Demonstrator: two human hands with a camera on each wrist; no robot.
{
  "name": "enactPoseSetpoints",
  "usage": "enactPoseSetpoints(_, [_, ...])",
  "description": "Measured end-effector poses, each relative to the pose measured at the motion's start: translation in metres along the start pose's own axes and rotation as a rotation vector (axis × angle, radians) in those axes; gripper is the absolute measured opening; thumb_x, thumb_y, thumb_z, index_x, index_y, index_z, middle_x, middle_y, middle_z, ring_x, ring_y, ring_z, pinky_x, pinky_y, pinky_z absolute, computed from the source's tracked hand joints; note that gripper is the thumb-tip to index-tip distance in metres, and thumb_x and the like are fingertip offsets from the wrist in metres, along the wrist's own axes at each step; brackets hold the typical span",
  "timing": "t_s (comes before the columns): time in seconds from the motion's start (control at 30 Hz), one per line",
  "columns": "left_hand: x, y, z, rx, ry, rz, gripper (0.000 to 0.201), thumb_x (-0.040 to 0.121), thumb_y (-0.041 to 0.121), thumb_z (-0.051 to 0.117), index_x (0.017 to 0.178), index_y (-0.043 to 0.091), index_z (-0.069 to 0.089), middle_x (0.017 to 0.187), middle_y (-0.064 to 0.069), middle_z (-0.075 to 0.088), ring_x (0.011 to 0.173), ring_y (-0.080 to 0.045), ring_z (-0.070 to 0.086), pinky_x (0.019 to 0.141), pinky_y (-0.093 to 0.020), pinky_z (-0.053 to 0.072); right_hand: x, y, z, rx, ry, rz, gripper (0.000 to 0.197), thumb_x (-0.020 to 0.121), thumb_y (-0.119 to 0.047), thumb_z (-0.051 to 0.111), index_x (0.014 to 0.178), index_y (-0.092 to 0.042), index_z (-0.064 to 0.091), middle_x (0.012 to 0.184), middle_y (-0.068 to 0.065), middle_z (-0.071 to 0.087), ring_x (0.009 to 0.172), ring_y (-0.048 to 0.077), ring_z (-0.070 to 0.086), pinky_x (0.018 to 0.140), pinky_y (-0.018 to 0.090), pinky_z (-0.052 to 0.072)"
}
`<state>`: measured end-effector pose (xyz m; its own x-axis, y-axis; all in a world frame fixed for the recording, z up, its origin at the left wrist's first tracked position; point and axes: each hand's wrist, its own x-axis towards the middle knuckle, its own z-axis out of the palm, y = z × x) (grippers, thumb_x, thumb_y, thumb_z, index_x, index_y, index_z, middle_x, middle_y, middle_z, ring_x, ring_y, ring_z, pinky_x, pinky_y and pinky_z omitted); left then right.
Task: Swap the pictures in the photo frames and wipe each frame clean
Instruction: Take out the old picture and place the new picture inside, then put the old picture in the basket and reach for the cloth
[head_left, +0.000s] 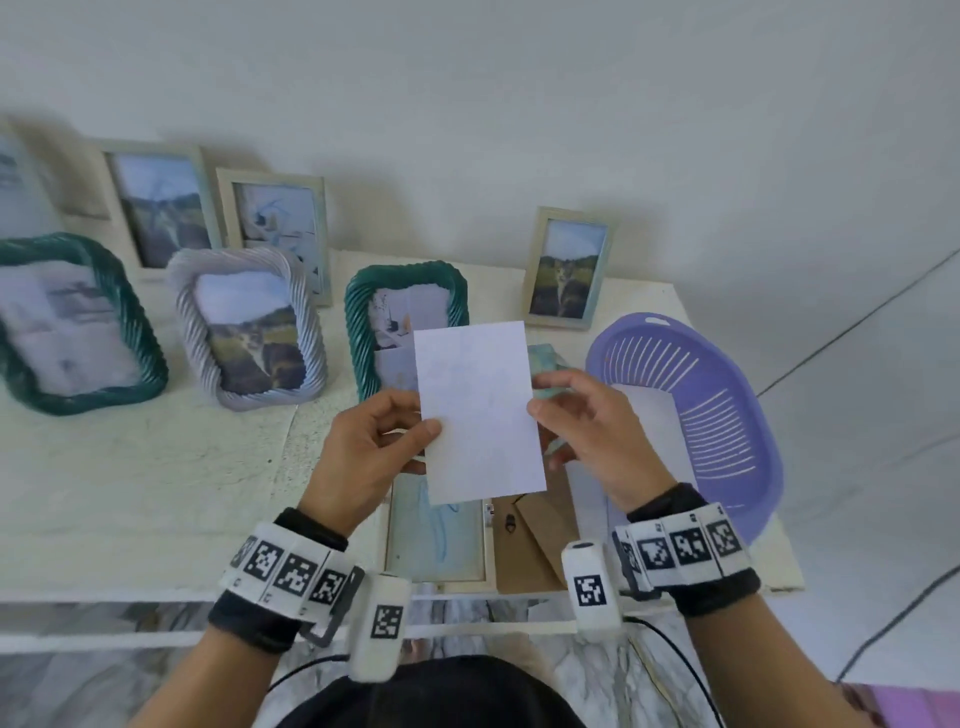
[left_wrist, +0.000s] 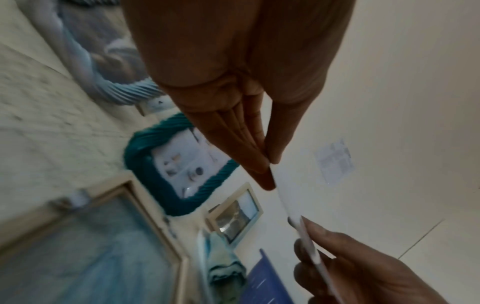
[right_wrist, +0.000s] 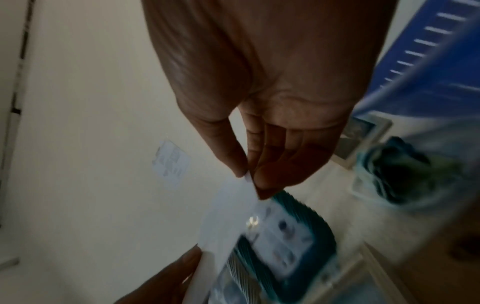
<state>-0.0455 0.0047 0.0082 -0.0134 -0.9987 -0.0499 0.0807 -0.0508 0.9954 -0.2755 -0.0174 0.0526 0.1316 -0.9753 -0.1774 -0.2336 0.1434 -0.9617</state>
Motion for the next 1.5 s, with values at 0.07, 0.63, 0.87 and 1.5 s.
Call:
enactPoseSetpoints(0.07, [-0.007,-0.009,-0.012,0.054,-0.017,-0.052,0.012,0.086,0.004,0.067,0.095,0.012,0.066,0.080,-0.004,0.072,0.071,-0.017,0.068,0.059,-0.029,0.059,-0.010,0.017,0.016,0.011,-0.047,0.037,0.015,0.094,-0.008,0.060,0.109,-0.007,0.059,0.093,0.029,0.064,0.065,0.028,0.060,0.051,0.033,0.052])
enactPoseSetpoints(0.63, [-0.029,-0.093,-0.076,0.624,-0.086,0.054,0.042,0.075,0.058,0.061,0.112,0.041,0.067,0.090,0.015,0.067,0.082,-0.011,0.064,0.073,-0.029,0.055,-0.030,0.084,0.059,-0.270,-0.002,0.246,0.005,0.090,-0.008,0.062,0.093,-0.011,0.059,0.079,0.010,0.070,0.058,0.016,0.064,0.055,0.032,0.057])
enactPoseSetpoints(0.87, [-0.029,-0.096,-0.075,0.621,-0.059,0.076,0.037,0.076,0.055,0.060,0.110,0.042,0.067,0.089,0.015,0.067,0.080,-0.009,0.063,0.072,-0.031,0.056,-0.021,0.089,0.068,-0.523,-0.041,0.152,0.011,0.091,-0.025,0.061,0.088,-0.033,0.054,0.079,-0.004,0.068,0.060,0.013,0.068,0.061,0.039,0.059])
enactPoseSetpoints(1.5, [-0.030,-0.098,-0.073,0.630,-0.025,0.106,0.043,0.073,0.061,0.058,0.109,0.040,0.068,0.088,0.017,0.067,0.080,-0.008,0.063,0.071,-0.031,0.056,-0.032,0.083,0.055,-0.977,0.039,-0.058,0.041,0.094,-0.044,0.050,0.128,-0.020,0.055,0.099,-0.003,0.061,0.089,0.014,0.057,0.076,0.030,0.049])
